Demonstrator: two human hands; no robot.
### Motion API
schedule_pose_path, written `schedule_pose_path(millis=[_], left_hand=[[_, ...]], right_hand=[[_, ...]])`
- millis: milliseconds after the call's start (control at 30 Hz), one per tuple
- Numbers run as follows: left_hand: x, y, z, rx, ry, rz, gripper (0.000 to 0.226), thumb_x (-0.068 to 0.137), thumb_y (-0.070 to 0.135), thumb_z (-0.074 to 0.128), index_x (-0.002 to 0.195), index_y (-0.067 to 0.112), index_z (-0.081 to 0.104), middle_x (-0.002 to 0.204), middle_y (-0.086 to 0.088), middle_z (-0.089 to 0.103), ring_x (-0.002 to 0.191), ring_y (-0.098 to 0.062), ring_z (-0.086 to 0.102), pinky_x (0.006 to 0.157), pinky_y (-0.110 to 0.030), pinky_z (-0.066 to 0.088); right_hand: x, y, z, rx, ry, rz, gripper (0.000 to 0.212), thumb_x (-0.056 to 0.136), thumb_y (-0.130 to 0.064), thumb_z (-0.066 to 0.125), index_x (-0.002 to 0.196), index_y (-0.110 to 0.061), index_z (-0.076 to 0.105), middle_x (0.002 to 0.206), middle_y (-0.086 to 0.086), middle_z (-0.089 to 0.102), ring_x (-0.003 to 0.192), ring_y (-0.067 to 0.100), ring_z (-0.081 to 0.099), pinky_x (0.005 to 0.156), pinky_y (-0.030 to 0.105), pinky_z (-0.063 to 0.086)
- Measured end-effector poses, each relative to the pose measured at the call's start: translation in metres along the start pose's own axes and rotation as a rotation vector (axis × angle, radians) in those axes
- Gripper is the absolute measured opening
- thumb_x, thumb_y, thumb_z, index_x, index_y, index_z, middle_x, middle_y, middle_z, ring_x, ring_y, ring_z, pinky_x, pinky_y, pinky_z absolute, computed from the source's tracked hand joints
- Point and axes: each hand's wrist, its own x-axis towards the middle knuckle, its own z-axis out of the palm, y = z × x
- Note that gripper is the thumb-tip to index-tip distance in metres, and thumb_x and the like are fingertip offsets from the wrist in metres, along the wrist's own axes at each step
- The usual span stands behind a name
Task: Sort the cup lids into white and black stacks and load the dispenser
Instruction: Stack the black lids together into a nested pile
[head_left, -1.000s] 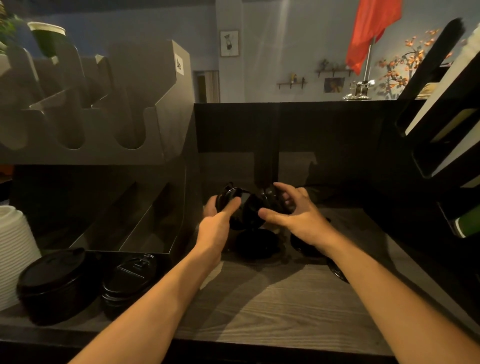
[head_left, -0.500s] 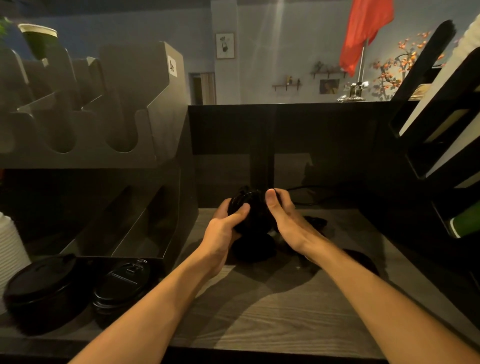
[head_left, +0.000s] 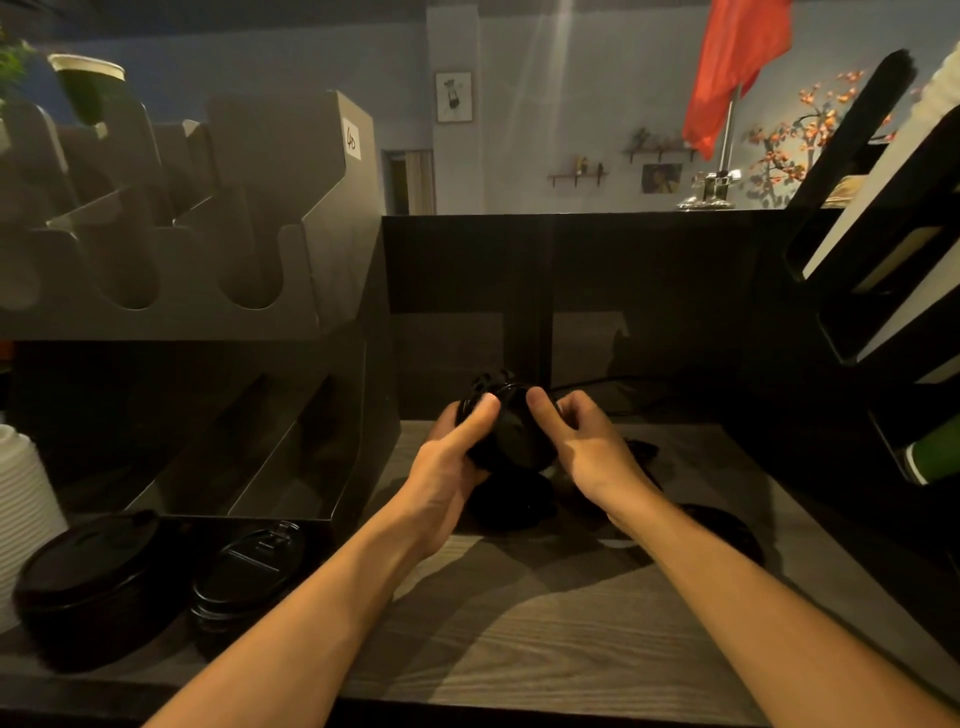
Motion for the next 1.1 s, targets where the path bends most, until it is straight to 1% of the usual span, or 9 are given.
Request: schedule_pose_path(millis=[67, 133, 267, 367, 533, 733, 833, 1000, 1100], left_hand=[[0.003, -0.004, -0.002, 0.084, 0.031, -0.013, 0.079, 0.071, 0.042, 0.086, 0.140, 0.023, 0.054, 0.128, -0.003, 0.072, 0.118, -0.021, 0.069, 0.102, -0.042, 0.055], [0.005, -0.006, -0.004, 0.121, 0.066, -0.013, 0.078, 0.068, 0.038, 0.088, 0.139, 0.026, 0.056, 0.128, -0.002, 0.071, 0.117, -0.023, 0.069, 0.102, -0.044, 0.056], [0.005, -0.004, -0.004, 0.045, 0.097, 0.008, 0.062, 0.076, 0.036, 0.081, 0.133, 0.019, 0.063, 0.122, -0.009, 0.074, 0.114, -0.026, 0.070, 0.092, -0.038, 0.057], [0.003, 0.000, -0.004, -0.005, 0.062, 0.029, 0.054, 0.083, 0.027, 0.073, 0.133, 0.011, 0.063, 0.123, -0.013, 0.073, 0.116, -0.028, 0.070, 0.091, -0.036, 0.057], [0.002, 0.001, -0.005, 0.026, 0.027, 0.030, 0.057, 0.081, 0.026, 0.074, 0.135, 0.012, 0.061, 0.125, -0.012, 0.072, 0.116, -0.027, 0.070, 0.090, -0.035, 0.059], [0.002, 0.002, -0.004, 0.085, 0.020, 0.021, 0.065, 0.077, 0.038, 0.075, 0.138, 0.018, 0.059, 0.128, -0.008, 0.071, 0.119, -0.024, 0.069, 0.102, -0.043, 0.055], [0.002, 0.002, -0.005, 0.130, 0.028, 0.039, 0.063, 0.078, 0.036, 0.074, 0.136, 0.016, 0.060, 0.127, -0.009, 0.072, 0.117, -0.024, 0.070, 0.096, -0.039, 0.057], [0.000, 0.003, -0.010, 0.182, -0.022, 0.044, 0.060, 0.080, 0.028, 0.072, 0.137, 0.013, 0.059, 0.127, -0.010, 0.071, 0.117, -0.026, 0.069, 0.095, -0.038, 0.057], [0.001, 0.003, -0.010, 0.196, -0.024, 0.027, 0.062, 0.075, 0.025, 0.076, 0.134, 0.016, 0.060, 0.123, -0.008, 0.074, 0.115, -0.025, 0.070, 0.096, -0.039, 0.057]], right_hand=[[0.001, 0.000, -0.001, -0.093, 0.041, 0.002, 0.059, 0.085, -0.075, 0.049, 0.086, -0.016, 0.053, 0.078, 0.005, 0.057, 0.073, 0.022, 0.057, 0.067, 0.036, 0.042], [0.000, -0.001, -0.003, -0.146, 0.070, -0.023, 0.059, 0.083, -0.078, 0.048, 0.083, -0.019, 0.051, 0.077, 0.003, 0.057, 0.072, 0.020, 0.057, 0.066, 0.036, 0.042], [-0.001, -0.003, -0.002, -0.046, -0.002, -0.068, 0.051, 0.084, -0.068, 0.057, 0.110, -0.025, 0.056, 0.099, -0.003, 0.068, 0.089, 0.013, 0.069, 0.074, 0.028, 0.056], [0.000, 0.000, 0.000, 0.144, -0.094, -0.072, 0.054, 0.073, -0.064, 0.069, 0.113, -0.029, 0.062, 0.107, -0.002, 0.072, 0.097, 0.014, 0.073, 0.085, 0.037, 0.061], [0.000, -0.002, -0.003, 0.212, -0.020, -0.107, 0.056, 0.065, -0.054, 0.080, 0.109, -0.022, 0.066, 0.099, 0.006, 0.075, 0.089, 0.017, 0.075, 0.084, 0.048, 0.061], [-0.002, -0.002, -0.008, 0.066, 0.047, -0.153, 0.054, 0.063, -0.067, 0.076, 0.102, -0.032, 0.064, 0.096, -0.001, 0.072, 0.087, 0.012, 0.071, 0.079, 0.041, 0.063], [-0.005, -0.002, -0.010, -0.006, 0.027, -0.194, 0.058, 0.061, -0.077, 0.071, 0.103, -0.038, 0.061, 0.095, -0.004, 0.072, 0.087, 0.011, 0.072, 0.076, 0.042, 0.063], [-0.008, -0.003, -0.011, -0.037, 0.031, -0.263, 0.051, 0.068, -0.072, 0.068, 0.105, -0.038, 0.063, 0.096, -0.008, 0.068, 0.089, 0.008, 0.068, 0.076, 0.039, 0.062], [-0.006, -0.004, -0.013, -0.007, 0.013, -0.224, 0.056, 0.062, -0.073, 0.070, 0.104, -0.035, 0.066, 0.096, -0.006, 0.071, 0.089, 0.009, 0.069, 0.079, 0.040, 0.062]])
